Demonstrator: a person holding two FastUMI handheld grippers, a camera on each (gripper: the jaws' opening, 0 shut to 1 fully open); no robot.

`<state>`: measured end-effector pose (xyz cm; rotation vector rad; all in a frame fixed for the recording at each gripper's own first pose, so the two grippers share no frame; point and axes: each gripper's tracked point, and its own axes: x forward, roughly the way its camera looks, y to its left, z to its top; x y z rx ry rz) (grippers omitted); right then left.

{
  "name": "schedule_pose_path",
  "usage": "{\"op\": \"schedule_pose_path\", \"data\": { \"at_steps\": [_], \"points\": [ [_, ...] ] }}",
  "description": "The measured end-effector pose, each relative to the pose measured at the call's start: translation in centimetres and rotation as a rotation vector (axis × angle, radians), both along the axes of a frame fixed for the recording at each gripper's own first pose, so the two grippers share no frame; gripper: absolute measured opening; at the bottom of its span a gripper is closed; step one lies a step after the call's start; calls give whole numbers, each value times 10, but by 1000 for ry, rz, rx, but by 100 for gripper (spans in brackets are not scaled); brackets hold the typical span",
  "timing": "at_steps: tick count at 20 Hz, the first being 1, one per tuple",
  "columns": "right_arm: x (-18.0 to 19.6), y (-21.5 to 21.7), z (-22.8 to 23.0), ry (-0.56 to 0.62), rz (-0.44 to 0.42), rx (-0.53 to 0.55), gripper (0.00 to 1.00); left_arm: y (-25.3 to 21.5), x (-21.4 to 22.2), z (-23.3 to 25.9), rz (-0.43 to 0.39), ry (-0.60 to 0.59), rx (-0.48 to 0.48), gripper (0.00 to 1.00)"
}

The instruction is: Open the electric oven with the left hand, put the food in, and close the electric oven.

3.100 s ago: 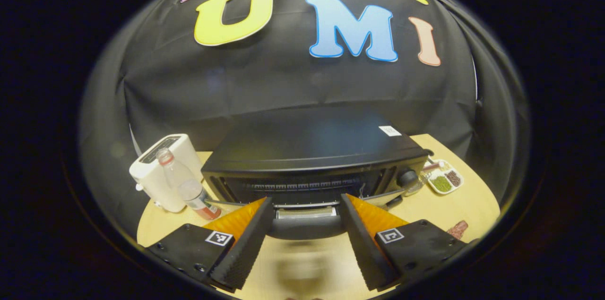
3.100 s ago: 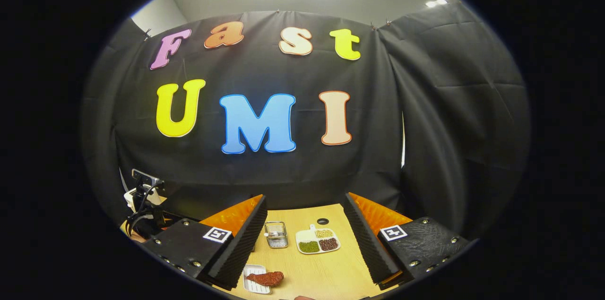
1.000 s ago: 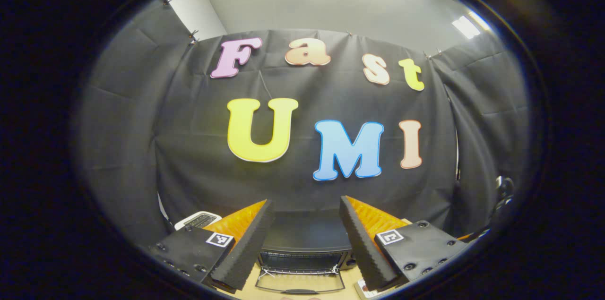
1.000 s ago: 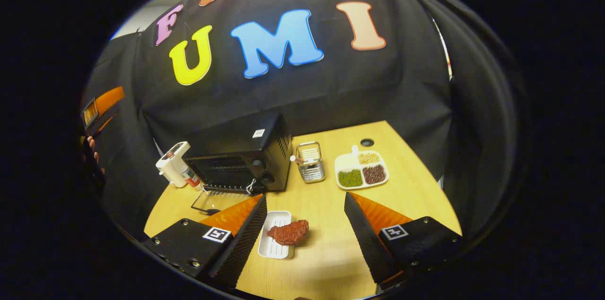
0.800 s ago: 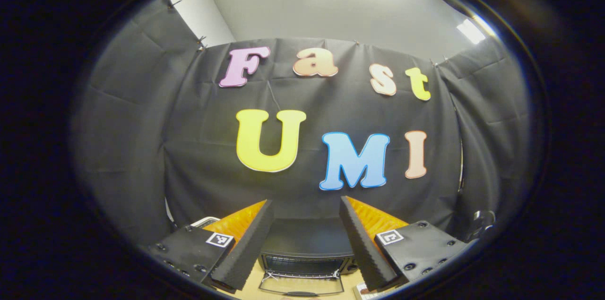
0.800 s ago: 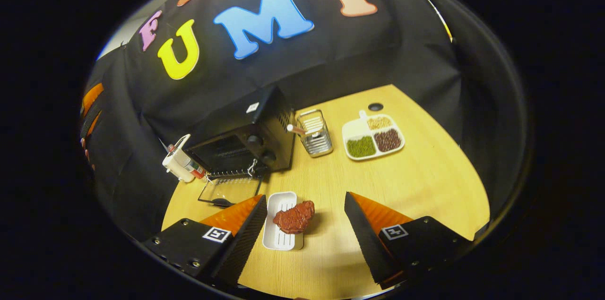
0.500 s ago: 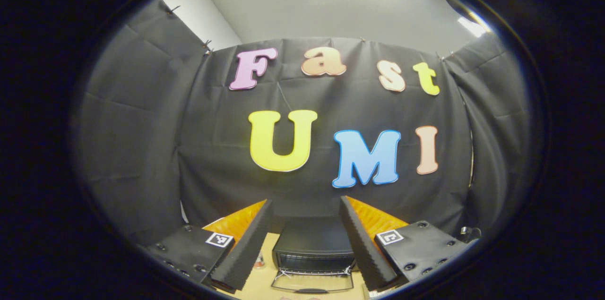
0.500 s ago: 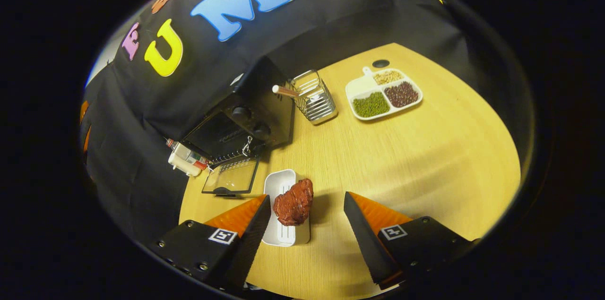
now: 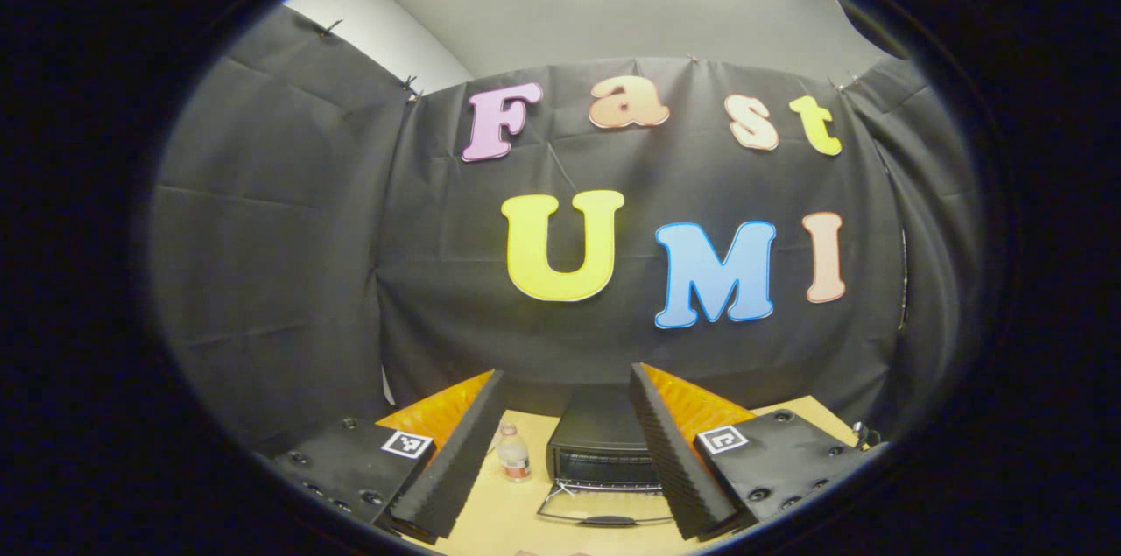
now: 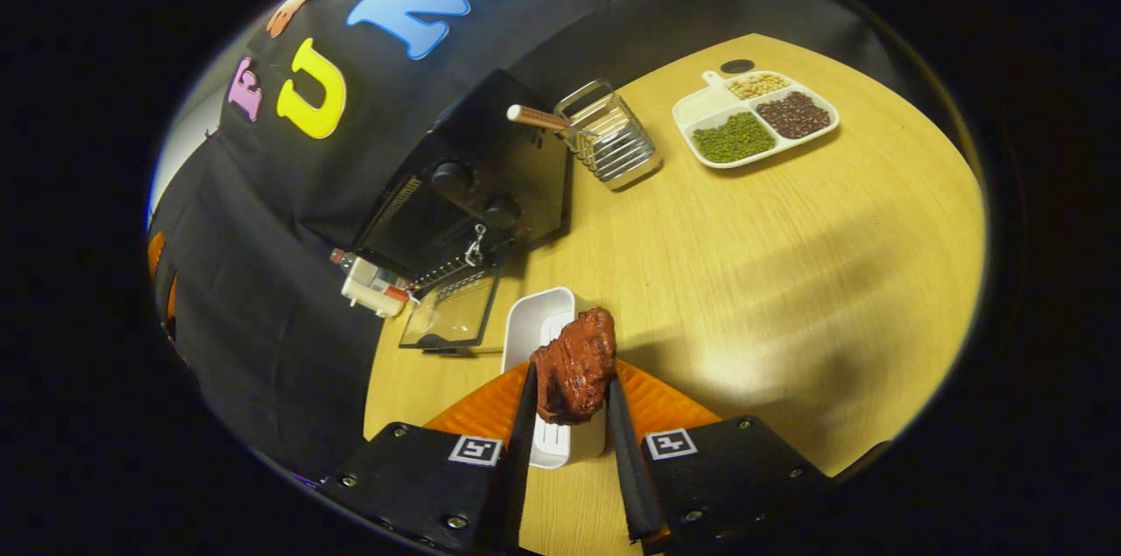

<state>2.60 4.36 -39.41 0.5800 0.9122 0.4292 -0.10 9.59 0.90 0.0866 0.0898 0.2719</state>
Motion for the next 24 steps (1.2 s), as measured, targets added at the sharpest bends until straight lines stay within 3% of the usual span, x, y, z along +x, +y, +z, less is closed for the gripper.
{"op": "schedule_pose_path", "data": {
  "at_steps": [1,4,5,11,18,19,24],
  "points": [
    [7,5,-2,13,-9,23,17,-2,-2,0,-2,1,7,97],
    [5,6,5,62,-55,112,17,-3,2,-6,-16,18,10,98],
    [5,5,5,83,-71,142,8,-4,4,-6,-26,17,3,98],
    [6,1,49,58,-175,241,8,6,23,-8,-108,10,-25,98],
    [3,22,130,-44,-214,327,7,36,42,-15,-163,-4,-79,98],
    [3,26,137,-55,-222,335,8,39,46,-17,-171,-6,-87,94],
    [14,57,165,-89,-232,378,8,64,55,-15,-174,-15,-80,98]
  ]
}}
